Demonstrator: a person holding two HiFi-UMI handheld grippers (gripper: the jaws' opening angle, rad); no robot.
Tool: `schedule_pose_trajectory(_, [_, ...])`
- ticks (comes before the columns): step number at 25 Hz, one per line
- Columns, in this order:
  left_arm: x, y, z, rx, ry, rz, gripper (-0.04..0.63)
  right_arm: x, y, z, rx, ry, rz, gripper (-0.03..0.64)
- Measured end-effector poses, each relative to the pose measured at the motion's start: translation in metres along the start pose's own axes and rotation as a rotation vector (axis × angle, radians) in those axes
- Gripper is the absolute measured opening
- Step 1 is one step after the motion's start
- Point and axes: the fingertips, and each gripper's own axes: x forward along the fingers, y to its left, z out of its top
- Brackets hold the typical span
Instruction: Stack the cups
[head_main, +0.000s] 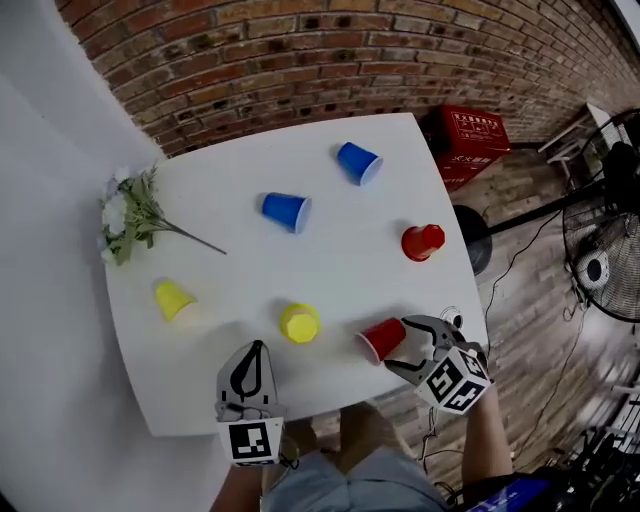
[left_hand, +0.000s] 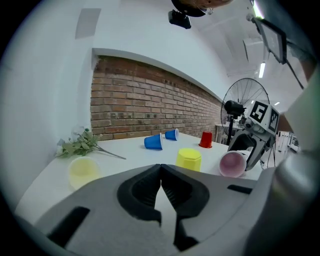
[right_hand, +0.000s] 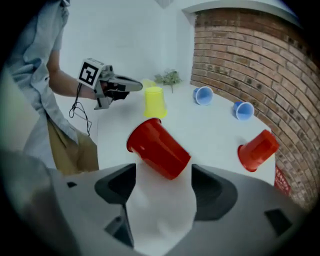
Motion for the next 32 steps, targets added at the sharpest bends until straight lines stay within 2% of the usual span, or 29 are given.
schedule_pose_trajectory(3, [0.002, -0.007, -0.004, 0.000, 0.029, -0.004, 0.006, 0.011, 0.003, -0.009, 0.000, -0.055, -0.001, 0.324])
schedule_pose_trajectory(5, [0.002, -0.011, -0.006, 0.018, 0.034, -0.004, 0.006, 0.007, -0.002, -0.009, 0.057, -0.093, 0.001, 0.343])
schedule_pose_trajectory(6, [0.002, -0.013, -0.006, 0.018, 0.040, -0.002, 0.006, 0.002, -0.003, -0.007, 0.117, -0.126, 0.020, 0.329])
schedule_pose_trajectory(10, [0.002, -0.021, -0.006, 0.006, 0.056, 0.000, 0.006, -0.017, -0.007, 0.002, 0.404, -0.299, 0.089, 0.368])
schedule_pose_trajectory(12, [0.003, -0.022, -0.004, 0.001, 0.053, -0.002, 0.006, -0.023, -0.025, 0.008, 0.518, -0.375, 0.063, 0.361])
schedule_pose_trajectory(13, [0.003, -0.022, -0.003, 0.001, 0.048, -0.002, 0.006, -0.025, -0.036, 0.011, 0.550, -0.406, 0.043, 0.324])
schedule_pose_trajectory(14, [0.004, -0.022, -0.002, 0.002, 0.044, -0.002, 0.006, -0.027, -0.044, 0.016, 0.548, -0.424, 0.025, 0.317])
schedule_pose_trajectory(17, [0.004, -0.021, 0.000, 0.008, 0.035, 0.003, 0.006, -0.025, -0.058, 0.029, 0.418, -0.394, -0.025, 0.314])
schedule_pose_trajectory(21, [0.002, -0.020, 0.005, 0.002, 0.029, 0.024, 0.006, -0.018, -0.056, 0.051, 0.290, -0.410, 0.028, 0.357])
schedule_pose_trajectory(23, [0.001, -0.018, 0.005, 0.000, 0.028, 0.029, 0.006, -0.010, -0.052, 0.057, 0.129, -0.359, 0.019, 0.385])
schedule_pose_trajectory(25, [0.000, -0.015, 0.003, 0.011, 0.023, 0.036, 0.006, 0.004, -0.053, 0.054, -0.057, -0.250, -0.017, 0.394])
schedule_pose_trajectory(27, [-0.001, -0.012, 0.003, 0.003, 0.024, 0.049, 0.006, 0.017, -0.055, 0.048, -0.181, -0.162, -0.029, 0.391])
schedule_pose_trajectory(29, [-0.001, -0.012, 0.005, -0.015, 0.031, 0.058, 0.006, 0.024, -0.058, 0.046, -0.225, -0.132, -0.028, 0.377])
schedule_pose_trajectory(32, [0.000, -0.012, 0.007, -0.018, 0.030, 0.065, 0.006, 0.031, -0.066, 0.049, -0.244, -0.129, -0.038, 0.306])
